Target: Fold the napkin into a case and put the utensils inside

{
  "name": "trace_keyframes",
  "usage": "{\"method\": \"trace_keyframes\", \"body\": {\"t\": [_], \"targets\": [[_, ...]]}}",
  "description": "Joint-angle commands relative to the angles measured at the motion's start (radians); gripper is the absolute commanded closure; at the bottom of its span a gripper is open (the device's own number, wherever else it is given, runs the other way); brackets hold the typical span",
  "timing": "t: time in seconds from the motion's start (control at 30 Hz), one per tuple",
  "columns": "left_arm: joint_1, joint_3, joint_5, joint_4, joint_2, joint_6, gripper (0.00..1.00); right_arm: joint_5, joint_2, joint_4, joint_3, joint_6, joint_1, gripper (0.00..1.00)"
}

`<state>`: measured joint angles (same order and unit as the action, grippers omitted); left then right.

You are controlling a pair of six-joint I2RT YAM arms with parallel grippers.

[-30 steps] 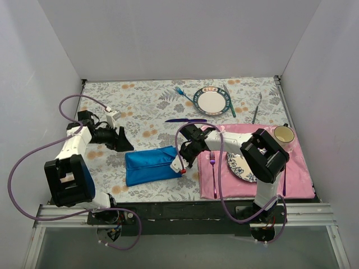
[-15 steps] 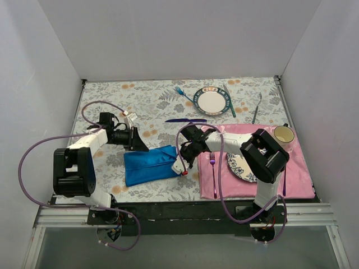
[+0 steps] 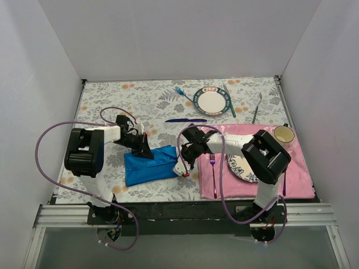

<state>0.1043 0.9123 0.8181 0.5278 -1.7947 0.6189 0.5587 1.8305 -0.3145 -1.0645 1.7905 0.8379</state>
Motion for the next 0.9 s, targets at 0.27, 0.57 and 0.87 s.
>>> {"method": "trace_keyframes", "body": {"t": [0.27,0.57,0.87], "targets": [[0.029,0.033,-0.177,0.012,0.004,0.018,1.00,0.200,-0.097,-0.150,-0.262,-0.483,-0.048,0.55],[0.034,0.031,-0.191,0.015,0.011,-0.001,1.00,0.267,0.260,-0.182,-0.704,-1.219,-0.164,0.87],[0.040,0.034,-0.194,0.018,0.009,-0.011,1.00,0.219,0.319,-0.150,-0.654,-1.343,-0.168,0.94]]}}
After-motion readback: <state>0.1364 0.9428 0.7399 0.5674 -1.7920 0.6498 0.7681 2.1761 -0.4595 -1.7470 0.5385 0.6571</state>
